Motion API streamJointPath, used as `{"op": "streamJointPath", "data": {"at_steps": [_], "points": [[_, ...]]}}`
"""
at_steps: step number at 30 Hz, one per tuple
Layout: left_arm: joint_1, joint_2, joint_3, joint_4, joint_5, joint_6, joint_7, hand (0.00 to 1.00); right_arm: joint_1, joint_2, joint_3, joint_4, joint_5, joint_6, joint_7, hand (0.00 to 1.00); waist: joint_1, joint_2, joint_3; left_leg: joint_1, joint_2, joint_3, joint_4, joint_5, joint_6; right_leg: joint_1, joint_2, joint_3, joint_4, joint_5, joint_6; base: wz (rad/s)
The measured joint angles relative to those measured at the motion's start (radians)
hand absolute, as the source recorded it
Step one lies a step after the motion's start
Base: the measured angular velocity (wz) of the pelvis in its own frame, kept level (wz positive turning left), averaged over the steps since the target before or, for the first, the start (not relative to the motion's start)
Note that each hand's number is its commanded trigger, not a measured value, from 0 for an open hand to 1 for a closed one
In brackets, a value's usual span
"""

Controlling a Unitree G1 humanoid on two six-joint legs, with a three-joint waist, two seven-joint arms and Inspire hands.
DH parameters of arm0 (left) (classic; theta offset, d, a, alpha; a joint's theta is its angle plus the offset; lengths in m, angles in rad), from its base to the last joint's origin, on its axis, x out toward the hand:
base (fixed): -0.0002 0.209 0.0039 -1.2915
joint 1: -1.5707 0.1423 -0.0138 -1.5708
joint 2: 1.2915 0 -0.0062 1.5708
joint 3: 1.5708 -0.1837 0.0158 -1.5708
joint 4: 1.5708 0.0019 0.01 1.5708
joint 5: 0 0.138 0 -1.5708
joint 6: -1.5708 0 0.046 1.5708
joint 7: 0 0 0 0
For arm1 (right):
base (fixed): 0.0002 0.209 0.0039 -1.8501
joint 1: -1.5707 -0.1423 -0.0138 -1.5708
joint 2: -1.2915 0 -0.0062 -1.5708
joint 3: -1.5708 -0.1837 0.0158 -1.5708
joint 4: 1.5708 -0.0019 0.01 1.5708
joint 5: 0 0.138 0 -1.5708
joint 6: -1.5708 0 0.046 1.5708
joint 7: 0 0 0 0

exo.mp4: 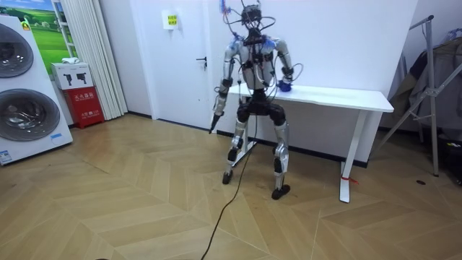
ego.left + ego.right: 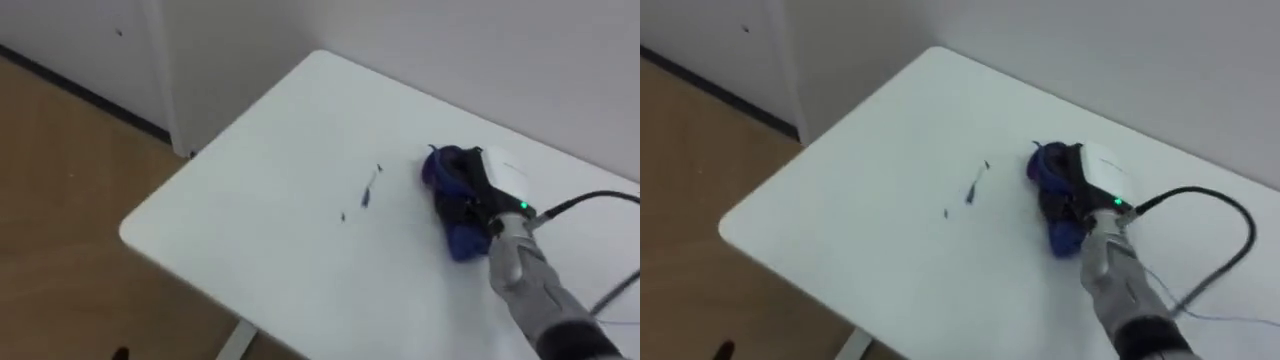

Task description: Wipe table

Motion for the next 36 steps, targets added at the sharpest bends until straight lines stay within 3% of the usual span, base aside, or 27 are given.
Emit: {"op": "streamJointPath", "data": {"at_steps": [1, 2, 4, 5, 7, 9, 11, 14, 15, 17, 18, 22, 26, 28, 31, 33, 36], "points": [[-0.004, -0.007, 0.000, 0.001, 0.000, 0.000, 0.000, 0.00, 0.000, -0.002, 0.000, -0.014, 0.000, 0.007, 0.018, 1.00, -0.002, 0.008, 0.0064, 0.009, -0.019, 0.015, -0.001, -0.009, 0.015, -0.002, 0.004, 0.009, -0.008, 0.002, -0.021, -0.43], [-0.010, -0.021, 0.000, 0.000, -0.002, -0.001, 0.000, 0.00, -0.004, -0.004, 0.002, -0.045, -0.006, 0.018, 0.053, 1.00, 0.008, 0.004, 0.0065, 0.027, -0.057, 0.036, -0.007, -0.026, 0.041, -0.012, 0.016, 0.029, -0.014, 0.003, -0.054, -0.73], [-0.011, -0.044, -0.001, -0.001, -0.013, 0.003, 0.001, 0.00, -0.043, 0.012, 0.044, -0.087, -0.048, 0.038, 0.112, 1.00, 0.033, 0.015, 0.0124, 0.060, -0.143, 0.043, -0.058, -0.044, 0.072, -0.030, 0.044, 0.094, -0.024, 0.012, -0.075, -0.89], [-0.012, -0.047, -0.001, -0.002, -0.018, 0.006, 0.001, 0.00, -0.054, 0.019, 0.055, -0.096, -0.058, 0.042, 0.123, 1.00, 0.035, 0.017, 0.0128, 0.064, -0.158, 0.048, -0.075, -0.045, 0.083, -0.039, 0.050, 0.110, -0.024, 0.012, -0.077, -0.80], [-0.004, -0.061, 0.000, -0.007, -0.036, 0.026, 0.003, 0.00, -0.079, 0.030, 0.104, -0.138, -0.073, 0.042, 0.151, 1.00, 0.058, 0.033, 0.0182, 0.105, -0.162, 0.046, -0.129, -0.025, 0.098, -0.056, 0.098, 0.182, -0.043, 0.019, -0.141, -0.76], [0.027, -0.072, 0.000, -0.047, -0.045, 0.048, 0.020, 0.00, -0.080, 0.030, 0.111, -0.145, -0.073, 0.041, 0.154, 1.00, 0.062, 0.041, 0.0102, 0.117, -0.165, 0.048, -0.163, -0.018, 0.096, -0.063, 0.105, 0.198, -0.057, 0.022, -0.152, -0.38], [0.060, -0.071, 0.004, -0.080, -0.053, 0.057, 0.047, 0.00, -0.077, 0.025, 0.109, -0.141, -0.068, 0.034, 0.139, 1.00, 0.051, 0.037, 0.0086, 0.140, -0.175, 0.045, -0.205, -0.008, 0.092, -0.072, 0.105, 0.211, -0.061, 0.021, -0.153, -0.12], [0.087, -0.065, 0.037, -0.094, -0.073, 0.069, 0.068, 0.00, -0.011, 0.023, 0.042, -0.094, -0.051, -0.033, 0.059, 1.00, -0.020, 0.020, 0.0054, 0.151, -0.189, -0.010, -0.227, -0.007, 0.091, -0.036, 0.102, 0.212, -0.082, 0.035, -0.123, 0.53], [0.101, -0.059, 0.050, -0.094, -0.074, 0.066, 0.068, 0.00, 0.038, 0.025, -0.002, -0.079, -0.040, -0.058, 0.017, 1.00, -0.043, 0.014, 0.0027, 0.163, -0.195, -0.030, -0.232, -0.007, 0.091, -0.013, 0.096, 0.207, -0.098, 0.049, -0.071, 0.48], [0.123, -0.060, 0.098, -0.097, -0.055, 0.065, 0.067, 0.00, 0.123, 0.027, -0.086, -0.067, -0.037, -0.083, -0.033, 1.00, -0.072, -0.004, -0.0058, 0.188, -0.206, -0.051, -0.238, -0.007, 0.091, 0.042, 0.085, 0.190, -0.130, 0.063, 0.004, 0.44], [0.139, -0.059, 0.121, -0.097, -0.048, 0.064, 0.067, 0.00, 0.163, 0.029, -0.137, -0.042, -0.030, -0.092, -0.071, 1.00, -0.092, -0.007, -0.0075, 0.210, -0.207, -0.055, -0.245, -0.007, 0.091, 0.081, 0.085, 0.173, -0.154, 0.071, 0.019, 0.32], [0.173, -0.058, 0.127, -0.125, -0.049, 0.058, 0.066, 0.00, 0.217, 0.026, -0.246, -0.004, -0.013, -0.091, -0.124, 1.00, -0.130, -0.004, -0.0098, 0.234, -0.206, -0.058, -0.251, -0.007, 0.091, 0.123, 0.086, 0.135, -0.176, 0.074, 0.025, 0.04], [0.137, -0.066, 0.111, -0.134, -0.050, 0.049, 0.065, 0.00, 0.160, 0.023, -0.215, 0.000, 0.033, -0.038, -0.109, 1.00, -0.132, 0.016, -0.0094, 0.241, -0.203, -0.050, -0.264, -0.009, 0.089, 0.125, 0.089, 0.129, -0.182, 0.067, 0.037, -0.11], [0.104, -0.077, 0.099, -0.133, -0.052, 0.048, 0.065, 0.00, 0.121, 0.020, -0.176, -0.015, 0.026, 0.022, -0.085, 1.00, -0.110, 0.028, -0.0080, 0.238, -0.202, -0.049, -0.270, -0.012, 0.087, 0.113, 0.092, 0.137, -0.176, 0.066, 0.037, -0.26], [0.052, -0.083, 0.052, -0.131, -0.052, 0.047, 0.066, 0.00, 0.078, 0.034, -0.008, -0.126, -0.055, 0.137, 0.007, 1.00, -0.034, 0.034, -0.0097, 0.227, -0.197, -0.050, -0.276, -0.010, 0.084, 0.063, 0.112, 0.191, -0.159, 0.080, 0.017, -0.49], [0.045, -0.083, 0.028, -0.131, -0.051, 0.051, 0.068, 0.00, 0.034, 0.064, 0.091, -0.180, -0.090, 0.165, 0.062, 1.00, -0.013, 0.030, -0.0085, 0.221, -0.191, -0.049, -0.276, -0.008, 0.081, 0.050, 0.124, 0.203, -0.160, 0.085, 0.010, -0.29], [0.047, -0.088, -0.015, -0.130, -0.053, 0.059, 0.066, 0.00, -0.038, 0.136, 0.187, -0.190, -0.120, 0.156, 0.122, 1.00, 0.038, 0.026, -0.0051, 0.220, -0.187, -0.051, -0.277, -0.006, 0.078, 0.050, 0.128, 0.203, -0.162, 0.086, 0.009, 0.03]]}}
